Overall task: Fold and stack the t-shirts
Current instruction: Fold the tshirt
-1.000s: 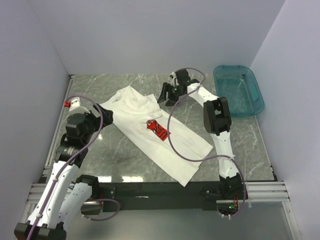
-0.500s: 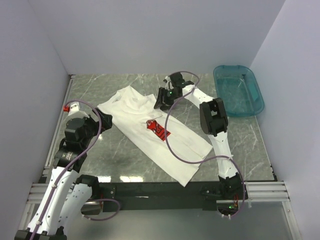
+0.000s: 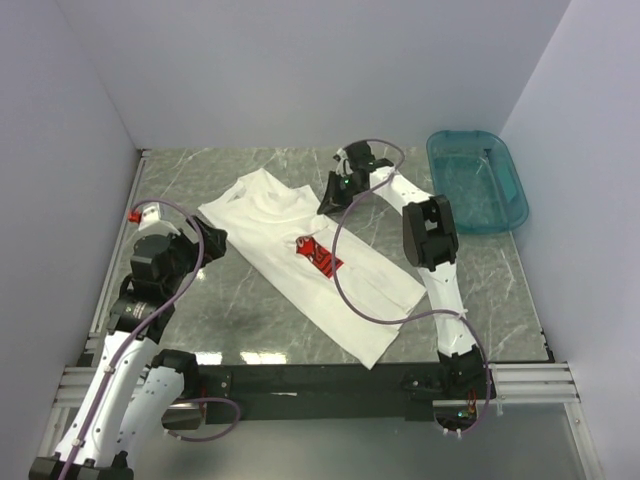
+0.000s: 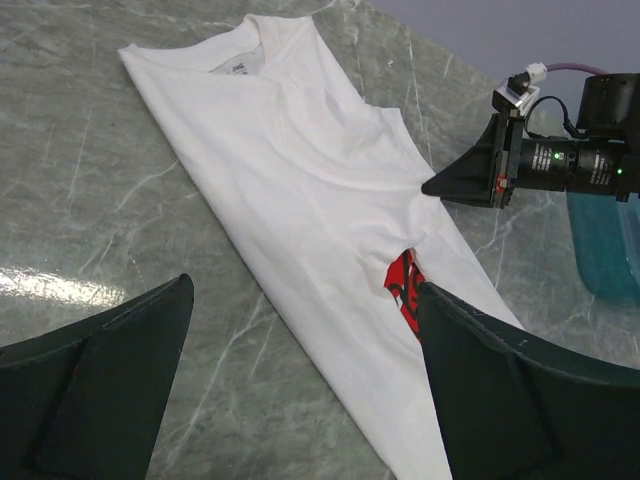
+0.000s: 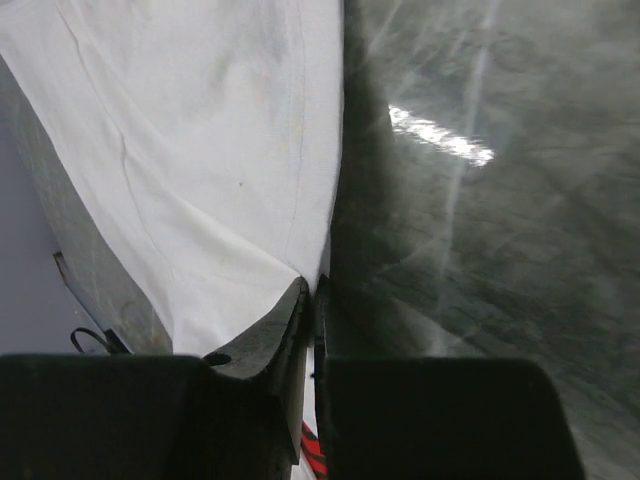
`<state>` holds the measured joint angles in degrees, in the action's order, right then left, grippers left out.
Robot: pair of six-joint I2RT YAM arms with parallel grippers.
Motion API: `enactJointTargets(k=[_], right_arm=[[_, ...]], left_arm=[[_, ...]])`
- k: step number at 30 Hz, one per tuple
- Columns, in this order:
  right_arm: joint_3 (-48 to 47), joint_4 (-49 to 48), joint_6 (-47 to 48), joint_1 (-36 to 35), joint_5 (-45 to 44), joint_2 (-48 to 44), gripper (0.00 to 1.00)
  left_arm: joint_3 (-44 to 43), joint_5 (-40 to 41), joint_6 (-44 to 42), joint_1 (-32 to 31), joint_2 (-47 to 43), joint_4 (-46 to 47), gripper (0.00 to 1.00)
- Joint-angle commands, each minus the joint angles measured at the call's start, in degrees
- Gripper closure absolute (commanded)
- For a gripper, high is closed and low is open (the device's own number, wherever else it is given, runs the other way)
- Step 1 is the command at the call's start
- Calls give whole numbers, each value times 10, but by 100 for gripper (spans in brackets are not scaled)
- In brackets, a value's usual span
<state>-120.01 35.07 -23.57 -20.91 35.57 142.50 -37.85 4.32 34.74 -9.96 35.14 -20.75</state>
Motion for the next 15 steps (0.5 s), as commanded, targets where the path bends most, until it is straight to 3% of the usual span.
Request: enactJointTargets(k=[1,10,15], right_arm=[[-15,-20,-9,38,-10,-6,96],[92,-51,-7,104,-50,-77,96],[190,-87,-5,135,-78,-134,93]], left_arm=[[3,-20,9,0,9,28,1],[11,-96,52,0,106,119,1],[23,-170,117,-2,205,199,8]])
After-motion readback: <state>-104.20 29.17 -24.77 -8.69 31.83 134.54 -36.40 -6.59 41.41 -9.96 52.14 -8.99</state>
